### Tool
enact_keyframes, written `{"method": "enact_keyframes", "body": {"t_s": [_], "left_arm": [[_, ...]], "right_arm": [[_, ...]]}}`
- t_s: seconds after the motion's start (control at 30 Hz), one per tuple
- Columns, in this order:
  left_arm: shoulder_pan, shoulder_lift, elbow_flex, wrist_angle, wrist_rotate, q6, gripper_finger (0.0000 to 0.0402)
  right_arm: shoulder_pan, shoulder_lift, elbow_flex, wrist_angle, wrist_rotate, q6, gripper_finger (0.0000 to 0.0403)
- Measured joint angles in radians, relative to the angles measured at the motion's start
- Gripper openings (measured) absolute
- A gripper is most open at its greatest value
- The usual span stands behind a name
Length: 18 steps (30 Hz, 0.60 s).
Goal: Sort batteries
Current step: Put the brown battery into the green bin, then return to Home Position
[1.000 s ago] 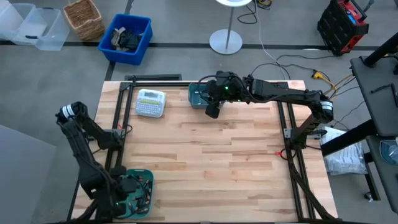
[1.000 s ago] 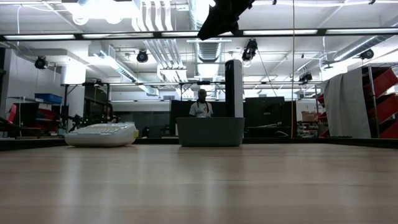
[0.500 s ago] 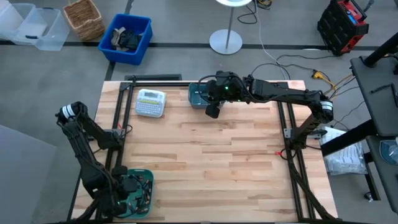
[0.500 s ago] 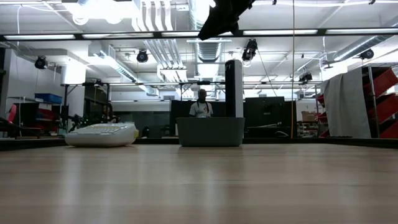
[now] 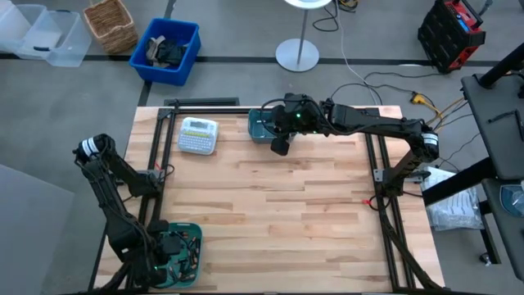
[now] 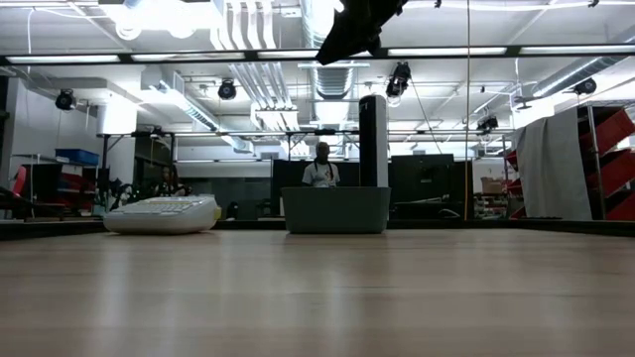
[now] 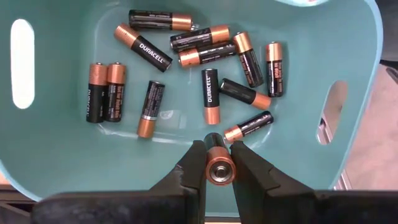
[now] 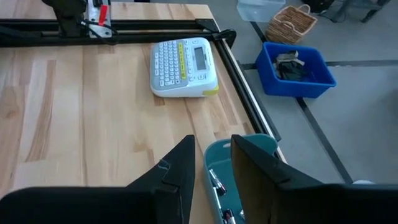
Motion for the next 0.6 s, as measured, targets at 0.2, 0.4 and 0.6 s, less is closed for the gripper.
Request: {"method": "enact_keyframes", "body": {"t_s": [0.2, 0.4, 0.6], "left_arm": [[0.003, 0.0, 0.0, 0.008, 0.001, -0.028, 0.0054], [0.012, -0.001, 0.012, 0.009, 0.026, -0.031, 0.0115], [0.042, -0.002, 0.082, -0.061, 0.035, -0.058, 0.0151]], "right_arm": [[0.0, 0.0, 0.0, 0.0, 0.0, 0.001, 0.0097], [0.0, 0.0, -0.002, -0.006, -0.023, 0.032, 0.0083], [0.024, -0.003, -0.002, -0.006, -0.098, 0.047, 0.0066]]}}
